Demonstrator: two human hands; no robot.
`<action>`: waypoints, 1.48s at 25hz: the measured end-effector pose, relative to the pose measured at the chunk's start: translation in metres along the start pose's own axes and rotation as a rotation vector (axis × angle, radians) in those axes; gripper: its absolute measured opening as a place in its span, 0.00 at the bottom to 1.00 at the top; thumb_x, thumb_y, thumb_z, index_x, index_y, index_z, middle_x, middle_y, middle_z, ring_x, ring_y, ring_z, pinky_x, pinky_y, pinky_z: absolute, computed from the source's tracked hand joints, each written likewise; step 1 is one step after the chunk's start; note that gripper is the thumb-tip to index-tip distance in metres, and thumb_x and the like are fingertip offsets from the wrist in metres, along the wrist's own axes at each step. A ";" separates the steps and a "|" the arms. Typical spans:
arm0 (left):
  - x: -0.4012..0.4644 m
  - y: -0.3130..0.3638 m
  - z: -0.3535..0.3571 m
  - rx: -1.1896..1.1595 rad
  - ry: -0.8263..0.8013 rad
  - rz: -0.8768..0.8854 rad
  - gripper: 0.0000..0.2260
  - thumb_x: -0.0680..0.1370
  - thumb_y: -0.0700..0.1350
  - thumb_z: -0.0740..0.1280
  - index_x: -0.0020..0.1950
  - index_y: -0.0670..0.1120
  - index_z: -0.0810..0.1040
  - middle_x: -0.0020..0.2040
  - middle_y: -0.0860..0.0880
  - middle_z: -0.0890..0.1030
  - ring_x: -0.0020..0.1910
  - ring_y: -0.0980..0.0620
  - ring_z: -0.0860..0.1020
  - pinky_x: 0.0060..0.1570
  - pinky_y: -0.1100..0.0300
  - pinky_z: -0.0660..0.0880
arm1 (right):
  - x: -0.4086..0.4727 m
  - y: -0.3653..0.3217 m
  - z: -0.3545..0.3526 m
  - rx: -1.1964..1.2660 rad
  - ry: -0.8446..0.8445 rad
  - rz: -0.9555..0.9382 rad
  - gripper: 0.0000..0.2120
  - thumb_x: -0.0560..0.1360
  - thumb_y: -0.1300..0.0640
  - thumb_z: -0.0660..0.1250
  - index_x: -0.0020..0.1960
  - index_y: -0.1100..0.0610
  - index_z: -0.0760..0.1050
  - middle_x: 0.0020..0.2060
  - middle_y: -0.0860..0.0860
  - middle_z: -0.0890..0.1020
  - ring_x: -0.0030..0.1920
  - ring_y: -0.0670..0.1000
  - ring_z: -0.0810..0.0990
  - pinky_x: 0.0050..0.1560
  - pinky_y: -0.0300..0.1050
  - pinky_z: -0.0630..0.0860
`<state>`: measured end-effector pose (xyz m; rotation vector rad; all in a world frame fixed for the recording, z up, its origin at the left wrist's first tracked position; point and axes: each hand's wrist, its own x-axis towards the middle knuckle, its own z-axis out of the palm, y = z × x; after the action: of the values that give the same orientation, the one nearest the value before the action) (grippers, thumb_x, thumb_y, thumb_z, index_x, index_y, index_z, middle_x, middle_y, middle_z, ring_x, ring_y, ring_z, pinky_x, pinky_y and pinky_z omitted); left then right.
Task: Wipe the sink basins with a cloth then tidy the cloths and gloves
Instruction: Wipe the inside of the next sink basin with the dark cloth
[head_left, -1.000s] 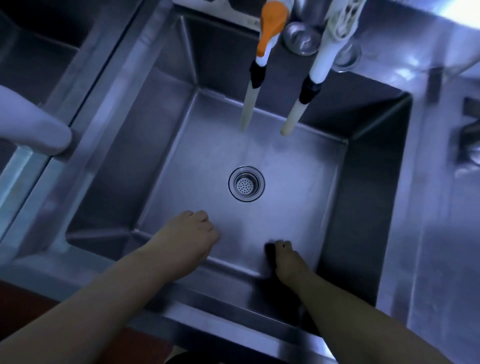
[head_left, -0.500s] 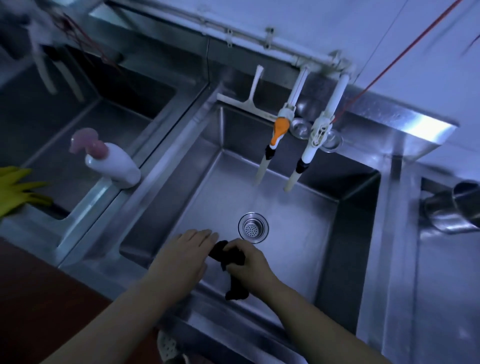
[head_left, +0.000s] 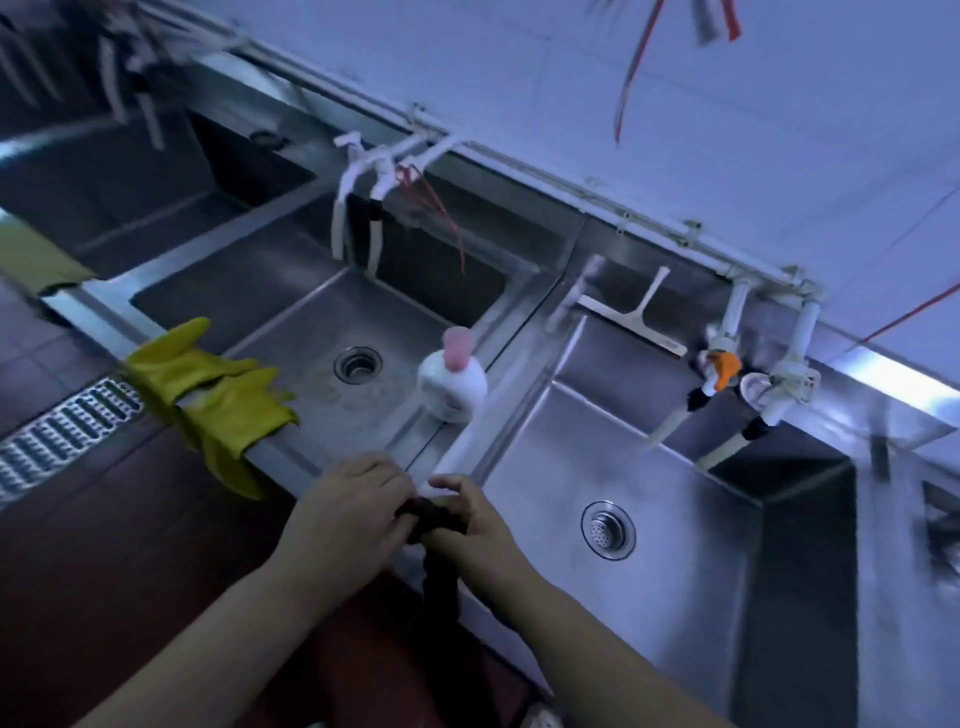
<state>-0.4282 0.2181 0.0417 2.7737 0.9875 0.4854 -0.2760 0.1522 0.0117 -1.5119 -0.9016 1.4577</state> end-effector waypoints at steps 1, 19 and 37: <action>-0.011 -0.018 -0.014 0.010 0.005 -0.039 0.11 0.69 0.51 0.60 0.38 0.47 0.79 0.40 0.52 0.81 0.44 0.50 0.80 0.43 0.59 0.73 | 0.008 -0.003 0.026 -0.004 -0.026 -0.011 0.20 0.72 0.70 0.63 0.58 0.51 0.71 0.48 0.51 0.81 0.46 0.50 0.81 0.47 0.45 0.76; -0.030 -0.246 -0.119 -0.202 0.218 -0.465 0.04 0.73 0.45 0.70 0.46 0.51 0.77 0.41 0.53 0.81 0.42 0.51 0.78 0.34 0.61 0.66 | 0.154 -0.076 0.201 -0.429 0.350 -0.260 0.10 0.76 0.59 0.61 0.39 0.48 0.74 0.33 0.46 0.78 0.34 0.41 0.75 0.38 0.47 0.73; 0.154 -0.506 -0.083 -0.237 -0.111 -0.540 0.08 0.74 0.42 0.66 0.48 0.54 0.79 0.41 0.58 0.75 0.41 0.57 0.74 0.33 0.64 0.66 | 0.411 -0.173 0.195 -0.715 0.442 -0.214 0.06 0.76 0.52 0.67 0.40 0.49 0.75 0.34 0.41 0.77 0.35 0.41 0.75 0.32 0.37 0.69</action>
<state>-0.6415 0.7091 0.0294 2.1765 1.4696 0.3332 -0.4332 0.6123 0.0093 -2.0570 -1.3246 0.6093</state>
